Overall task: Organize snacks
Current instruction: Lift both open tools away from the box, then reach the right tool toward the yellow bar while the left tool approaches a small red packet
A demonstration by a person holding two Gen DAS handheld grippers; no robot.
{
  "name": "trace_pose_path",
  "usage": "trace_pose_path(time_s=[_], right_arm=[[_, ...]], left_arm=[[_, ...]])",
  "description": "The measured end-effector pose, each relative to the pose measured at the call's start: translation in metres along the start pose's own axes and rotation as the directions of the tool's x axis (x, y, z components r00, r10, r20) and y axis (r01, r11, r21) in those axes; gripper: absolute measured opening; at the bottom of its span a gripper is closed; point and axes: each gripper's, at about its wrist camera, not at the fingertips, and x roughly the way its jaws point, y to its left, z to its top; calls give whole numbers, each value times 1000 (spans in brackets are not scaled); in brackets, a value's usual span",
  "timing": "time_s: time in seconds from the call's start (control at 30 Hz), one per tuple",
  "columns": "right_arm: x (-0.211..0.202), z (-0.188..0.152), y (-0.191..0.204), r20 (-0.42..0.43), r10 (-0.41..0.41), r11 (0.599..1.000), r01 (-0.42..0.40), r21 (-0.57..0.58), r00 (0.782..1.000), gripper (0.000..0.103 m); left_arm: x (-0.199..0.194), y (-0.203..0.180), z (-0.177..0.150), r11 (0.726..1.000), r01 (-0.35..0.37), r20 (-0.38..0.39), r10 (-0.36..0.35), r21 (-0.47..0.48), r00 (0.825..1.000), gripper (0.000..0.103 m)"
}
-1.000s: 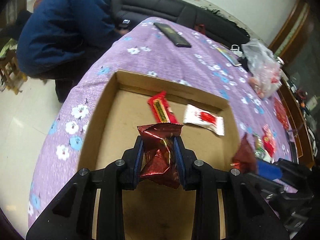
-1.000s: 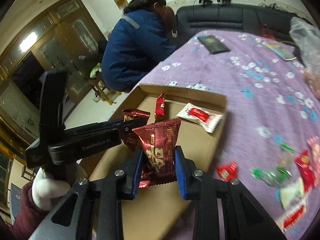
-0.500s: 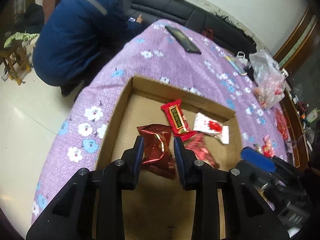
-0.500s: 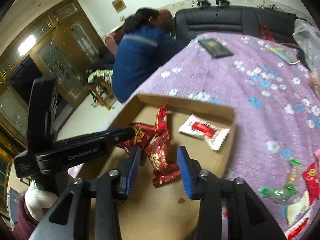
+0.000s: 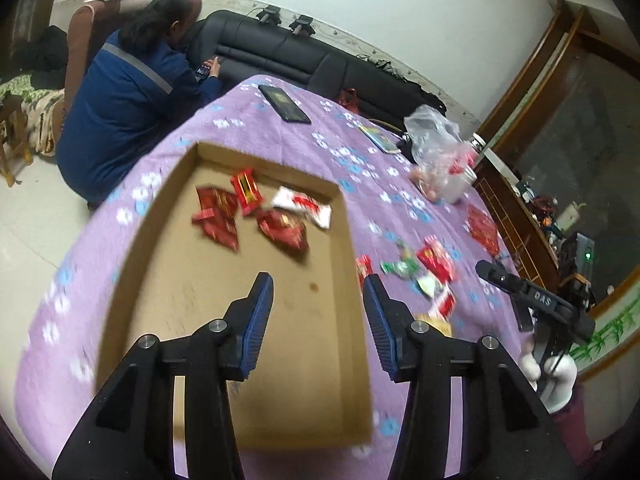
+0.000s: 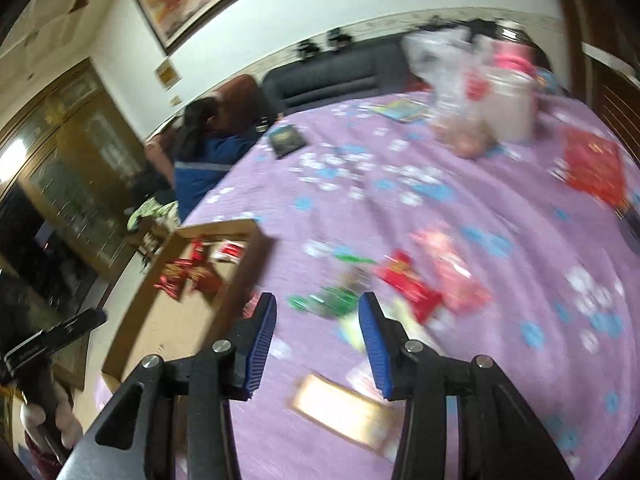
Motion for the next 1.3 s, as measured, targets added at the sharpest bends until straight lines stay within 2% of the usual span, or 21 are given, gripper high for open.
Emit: trace_pose_path(time_s=[0.2,0.33,0.5,0.63,0.83,0.9,1.03,1.1,1.13,1.17,1.23,1.3], right_arm=[[-21,-25,-47,4,-24,995,24,94,1000,46],[-27,-39,-51,-5,1,996,0,89,1000,46],[-13,-52,-28,-67,69,998,-70,-10,995,46],[7,-57,-10,-102,94,990,-104,-97,990,46],[40,-57,2,-160,72,975,-103,-197,985,46],[42,-60,6,-152,59,968,-94,-234,987,47],[44,-70,15,-157,47,949,-93,-303,986,59],[48,-73,17,-161,24,943,-76,-325,987,59],[48,-73,18,-166,28,942,-81,-327,986,57],[48,-74,18,-169,30,940,-86,-329,985,40],[46,-75,15,-180,62,942,-117,-315,982,26],[40,-77,12,-171,46,946,-98,-310,984,23]], left_arm=[[-4,-15,-35,998,46,-23,-47,-48,999,47],[-2,-28,-45,998,51,-39,-52,-45,998,47],[7,-44,-56,998,61,-71,-62,-25,995,47],[12,-56,-60,997,72,-91,-71,9,993,47],[14,-66,-55,995,94,-100,-90,27,991,47],[17,-70,-51,995,89,-103,-84,43,991,47],[33,-86,-43,993,64,-117,-53,100,992,47],[48,-97,-38,988,51,-131,-32,144,991,47],[58,-103,-33,984,41,-139,-17,171,990,47],[66,-107,-30,982,33,-147,-5,187,989,47],[89,-115,-21,977,30,-180,9,213,984,47],[109,-121,-14,973,28,-207,20,228,978,47]])
